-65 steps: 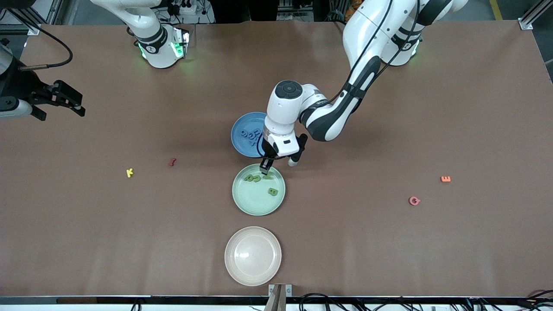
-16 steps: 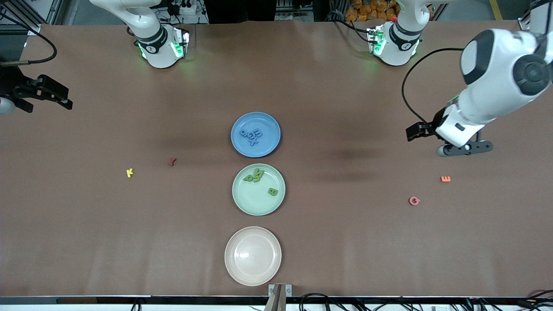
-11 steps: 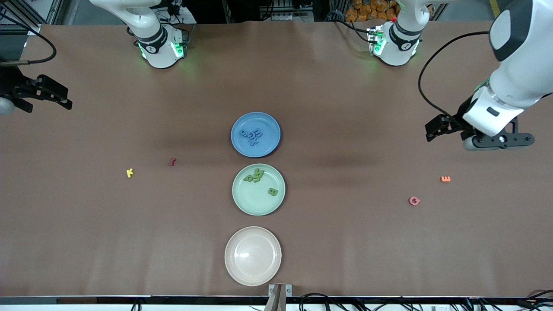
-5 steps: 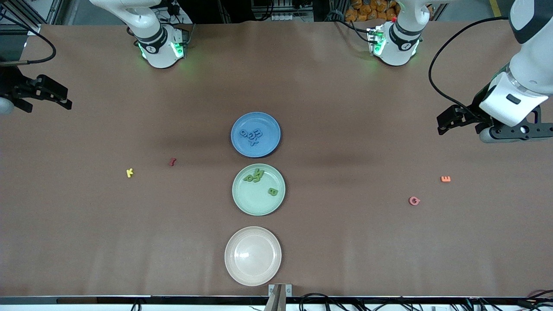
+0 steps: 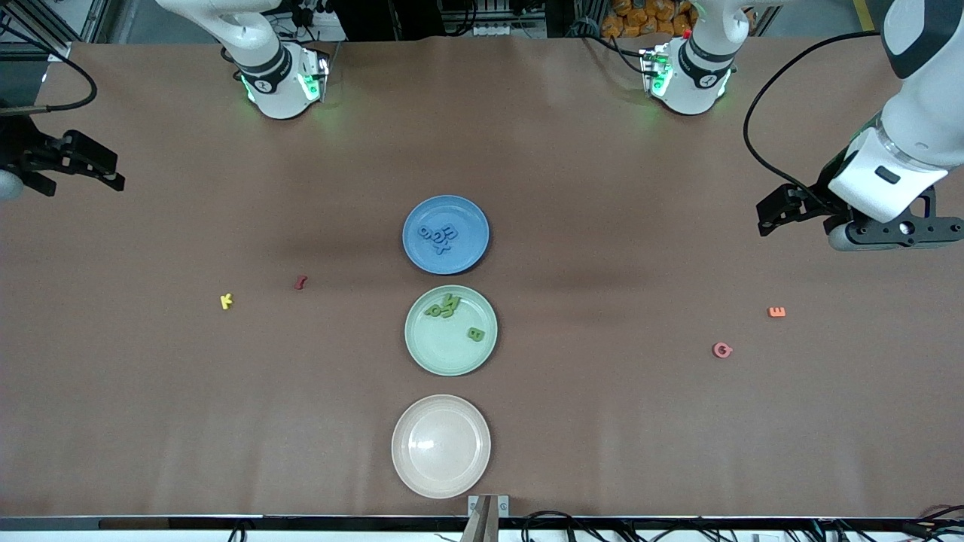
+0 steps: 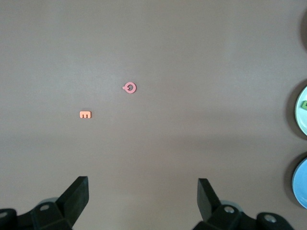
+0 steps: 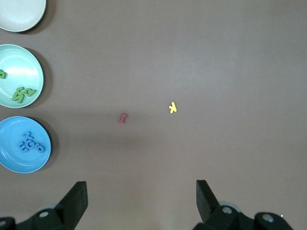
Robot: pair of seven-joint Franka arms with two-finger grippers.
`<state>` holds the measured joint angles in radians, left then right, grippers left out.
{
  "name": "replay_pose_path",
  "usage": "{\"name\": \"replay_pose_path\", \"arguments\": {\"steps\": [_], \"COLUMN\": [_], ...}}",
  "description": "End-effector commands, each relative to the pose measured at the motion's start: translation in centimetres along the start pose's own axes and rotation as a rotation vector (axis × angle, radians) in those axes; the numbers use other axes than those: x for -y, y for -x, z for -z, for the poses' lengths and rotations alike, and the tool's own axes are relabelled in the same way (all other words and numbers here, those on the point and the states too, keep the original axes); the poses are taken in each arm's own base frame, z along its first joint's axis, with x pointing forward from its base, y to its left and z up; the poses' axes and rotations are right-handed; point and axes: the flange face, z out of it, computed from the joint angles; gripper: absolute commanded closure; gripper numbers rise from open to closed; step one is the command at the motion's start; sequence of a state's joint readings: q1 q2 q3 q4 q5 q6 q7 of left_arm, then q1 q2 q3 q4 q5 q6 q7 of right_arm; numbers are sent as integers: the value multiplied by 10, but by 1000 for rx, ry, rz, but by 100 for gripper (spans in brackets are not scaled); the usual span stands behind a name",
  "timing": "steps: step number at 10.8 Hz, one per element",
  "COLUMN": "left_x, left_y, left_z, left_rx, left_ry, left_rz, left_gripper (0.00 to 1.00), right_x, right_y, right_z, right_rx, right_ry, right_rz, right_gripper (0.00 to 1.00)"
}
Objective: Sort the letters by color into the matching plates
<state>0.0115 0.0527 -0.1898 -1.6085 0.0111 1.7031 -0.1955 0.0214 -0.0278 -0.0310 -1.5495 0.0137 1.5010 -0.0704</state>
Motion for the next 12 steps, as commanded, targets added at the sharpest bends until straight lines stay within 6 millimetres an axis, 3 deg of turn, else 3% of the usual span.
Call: {"name": "replay_pose_path", "arguments": {"steps": [1, 12], "left_x": [1, -9], "left_y": [-2, 2], "left_z": [5, -2], "left_rx": [10, 21], "left_ry": [10, -86], "left_rz": [-14, -49], "left_gripper": [0, 0], "right_x": [1, 1], "right_y": [-1, -1], "right_z": [6, 5], "right_rx": [-1, -1], "right_ry": [-3, -6], "right_rz": [7, 6], "right_gripper": [0, 0]}}
